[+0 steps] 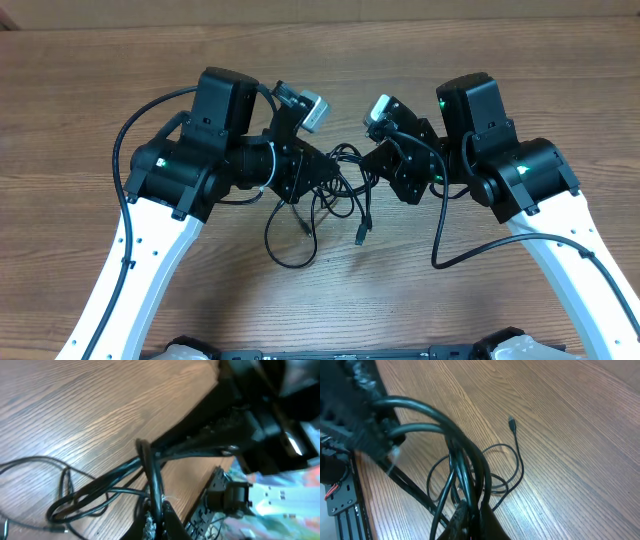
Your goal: Untangle cables
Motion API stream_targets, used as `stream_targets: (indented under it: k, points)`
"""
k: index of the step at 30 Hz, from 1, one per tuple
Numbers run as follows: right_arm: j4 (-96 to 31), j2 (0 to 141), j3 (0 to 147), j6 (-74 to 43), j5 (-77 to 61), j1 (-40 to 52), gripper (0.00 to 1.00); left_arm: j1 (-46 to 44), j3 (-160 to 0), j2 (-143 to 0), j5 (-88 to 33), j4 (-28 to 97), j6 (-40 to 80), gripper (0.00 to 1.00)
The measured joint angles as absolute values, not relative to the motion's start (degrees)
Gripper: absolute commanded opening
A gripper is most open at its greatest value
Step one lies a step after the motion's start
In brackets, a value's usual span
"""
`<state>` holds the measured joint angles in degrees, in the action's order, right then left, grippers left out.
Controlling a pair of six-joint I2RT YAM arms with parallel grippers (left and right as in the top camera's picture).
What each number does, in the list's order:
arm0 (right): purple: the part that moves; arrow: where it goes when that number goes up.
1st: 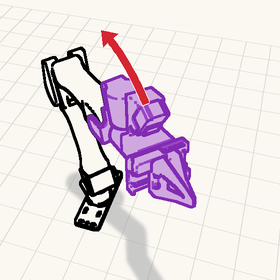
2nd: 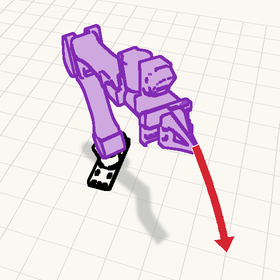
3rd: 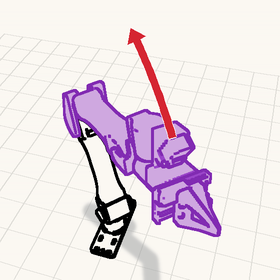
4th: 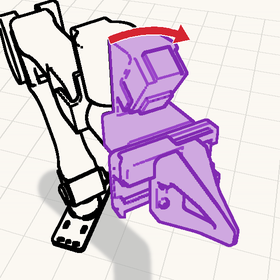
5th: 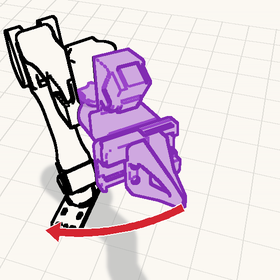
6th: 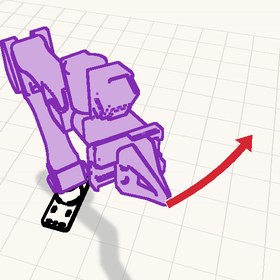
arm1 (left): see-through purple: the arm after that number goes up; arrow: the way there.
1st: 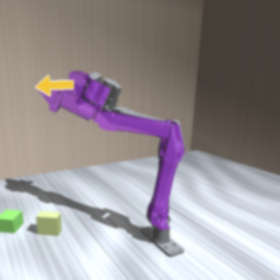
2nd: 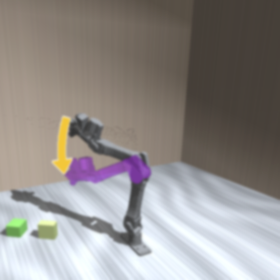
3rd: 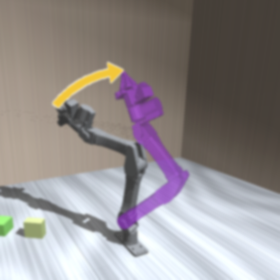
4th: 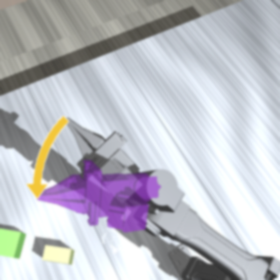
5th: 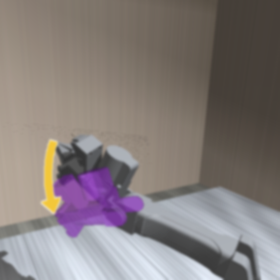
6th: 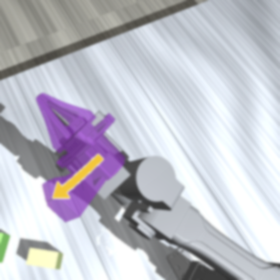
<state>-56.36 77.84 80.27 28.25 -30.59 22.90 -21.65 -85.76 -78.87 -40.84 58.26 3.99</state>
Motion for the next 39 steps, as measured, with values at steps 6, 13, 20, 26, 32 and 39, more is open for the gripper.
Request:
stream_targets:
  k: [6, 13, 20, 26, 32, 39]
  points:
    - [-53.6, 77.8, 80.3, 19.4, -24.3, 22.9, 0.04, -21.6, -85.8, -78.9, -26.0, 60.0, 19.2, 0.04]
    - [-53.6, 77.8, 80.3, 7.8, -11.6, 22.9, 0.04, -21.6, -85.8, -78.9, -18.0, 60.3, 25.9, 0.04]
    - [-55.2, 77.8, 80.3, 13.3, -17.1, 22.9, 0.83, -21.6, -85.8, -78.9, -17.4, 60.0, 23.4, 0.04]
    - [-56.8, 77.8, 80.3, 27.4, -27.0, 22.9, 0.95, -21.6, -85.8, -78.9, -32.0, 59.9, 7.7, 0.04]
    - [-58.6, 78.4, 80.3, 30.5, -28.4, 22.9, 0.45, -21.6, -85.7, -78.9, -42.9, 56.1, 1.0, 0.04]
    - [-59.5, 79.5, 80.3, 31.4, -28.8, 22.9, 0.04, -21.6, -85.7, -78.9, -45.2, 55.7, 0.0, 0.04]
